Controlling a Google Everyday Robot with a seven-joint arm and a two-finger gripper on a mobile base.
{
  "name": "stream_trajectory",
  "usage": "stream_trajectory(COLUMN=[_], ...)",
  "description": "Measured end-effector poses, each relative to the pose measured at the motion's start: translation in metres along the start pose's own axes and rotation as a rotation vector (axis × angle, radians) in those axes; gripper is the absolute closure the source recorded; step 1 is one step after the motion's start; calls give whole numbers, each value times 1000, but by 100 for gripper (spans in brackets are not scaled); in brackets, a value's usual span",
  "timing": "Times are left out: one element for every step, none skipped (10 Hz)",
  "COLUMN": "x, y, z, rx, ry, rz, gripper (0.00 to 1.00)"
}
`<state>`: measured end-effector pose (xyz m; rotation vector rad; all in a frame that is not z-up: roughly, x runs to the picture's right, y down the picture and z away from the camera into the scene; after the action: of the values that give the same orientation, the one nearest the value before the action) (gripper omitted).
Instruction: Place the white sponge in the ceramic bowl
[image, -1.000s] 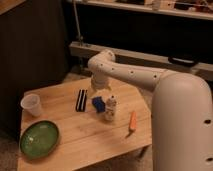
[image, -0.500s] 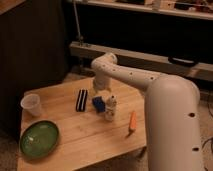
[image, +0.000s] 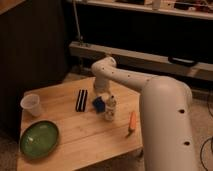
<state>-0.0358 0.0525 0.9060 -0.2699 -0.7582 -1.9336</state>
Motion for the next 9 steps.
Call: stream_trajectory(x=[3,8,10,9,8,7,4,1,0], y=[-3,-10,-15,-15,-17,-20,-20,-19,-20], z=[6,11,14,17,20,25,28,31,33], rx=[3,4,4,-3,-4,-4,-3,-2,0], ry=[-5,-10,-17,-28,-35,-44,-52,-59,-64], rz=[-10,-27,-40,-46,-50,-55,-56,-50,-48], gripper=[20,20,20,20,20,20,20,20,20])
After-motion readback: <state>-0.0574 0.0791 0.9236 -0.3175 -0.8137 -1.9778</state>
